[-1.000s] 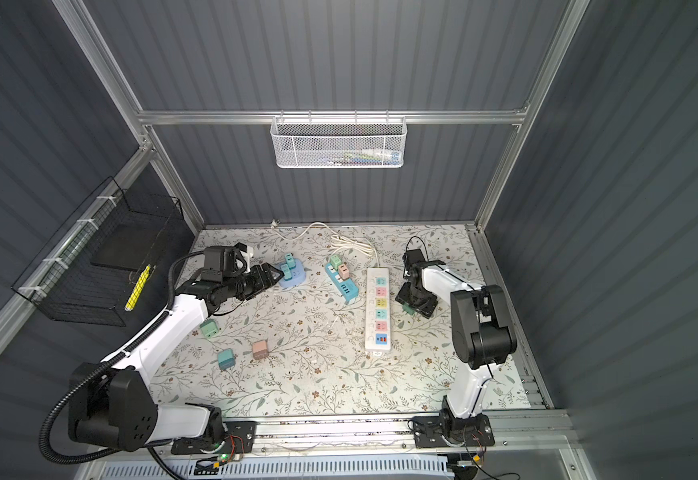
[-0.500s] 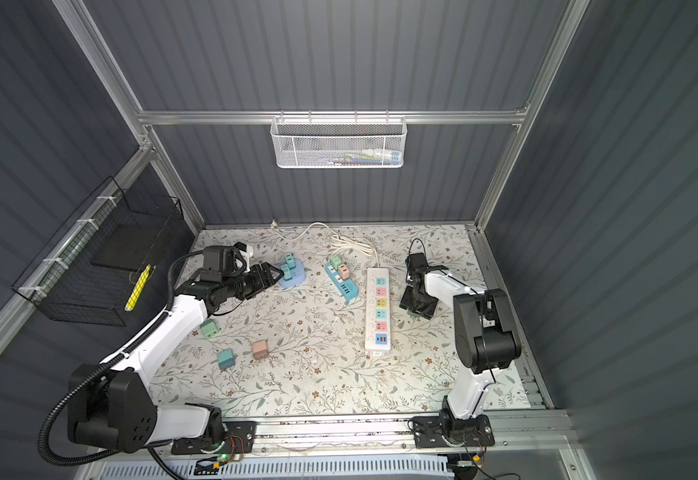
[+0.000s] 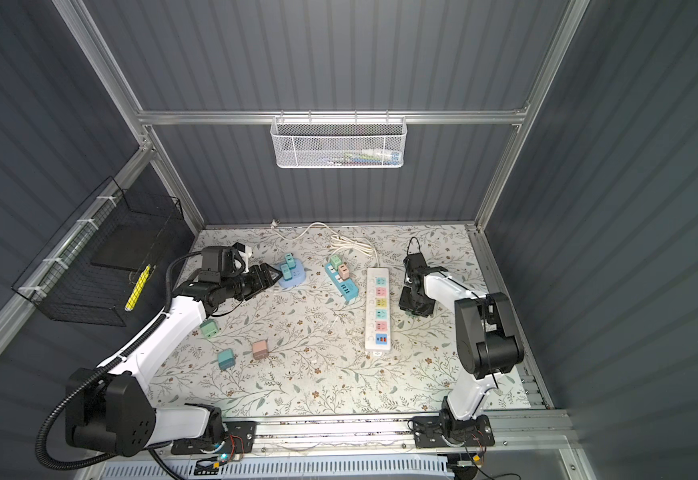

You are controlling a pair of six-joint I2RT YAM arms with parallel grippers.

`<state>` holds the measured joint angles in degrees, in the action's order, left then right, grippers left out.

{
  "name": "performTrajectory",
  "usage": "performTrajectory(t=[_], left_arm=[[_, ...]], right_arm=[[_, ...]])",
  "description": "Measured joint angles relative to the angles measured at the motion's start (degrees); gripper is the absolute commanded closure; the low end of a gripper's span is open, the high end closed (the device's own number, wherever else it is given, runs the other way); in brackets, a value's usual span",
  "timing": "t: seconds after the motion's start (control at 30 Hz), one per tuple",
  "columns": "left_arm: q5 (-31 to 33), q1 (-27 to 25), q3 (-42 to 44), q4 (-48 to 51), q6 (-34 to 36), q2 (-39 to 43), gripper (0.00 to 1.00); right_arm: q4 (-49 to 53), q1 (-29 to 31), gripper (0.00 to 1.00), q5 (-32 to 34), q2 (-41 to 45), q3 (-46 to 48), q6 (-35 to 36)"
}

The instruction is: Insert the plug

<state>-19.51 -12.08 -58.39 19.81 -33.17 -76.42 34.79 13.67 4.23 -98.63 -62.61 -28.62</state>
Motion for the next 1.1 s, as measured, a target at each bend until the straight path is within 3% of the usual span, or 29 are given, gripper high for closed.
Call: performTrajectory(t=[0.13, 0.23, 0.37, 0.47, 0.73, 0.9, 1.1], left_arm=[[1.4, 0.0, 0.0, 0.6, 0.0, 0.2, 0.24], [2.3, 0.0, 0.2, 0.4, -0.1, 0.6, 0.24], [3.5, 0.0, 2.9, -1.4, -1.6, 0.9, 0.24], [4.2, 0.0, 4.5, -1.7, -2.7, 0.9, 0.23], [7.4, 0.0, 7.9, -2.7, -5.5, 2.8, 0.23], [9.7, 0.0, 8.8, -2.8, -6.6, 4.9, 0.22], [9.6, 0.0, 8.5, -2.6, -6.5, 3.5, 0.22]], right_arm=[[2.6, 7.7, 0.56, 2.7, 3.5, -1.7, -0.4], [3.1, 16.8, 0.55, 2.6, 4.1, -5.6, -2.0], [1.8, 27.4, 0.55, -0.3, -2.1, -14.1, -4.6], [0.0, 31.4, 0.55, -1.7, -9.4, -19.0, -6.0], [0.7, 32.4, 0.50, -4.5, -18.7, -20.5, -11.1], [0.4, 32.1, 0.34, -7.4, -19.3, -21.4, -14.3], [-1.4, 32.1, 0.29, -12.3, -18.9, -20.7, -17.2]])
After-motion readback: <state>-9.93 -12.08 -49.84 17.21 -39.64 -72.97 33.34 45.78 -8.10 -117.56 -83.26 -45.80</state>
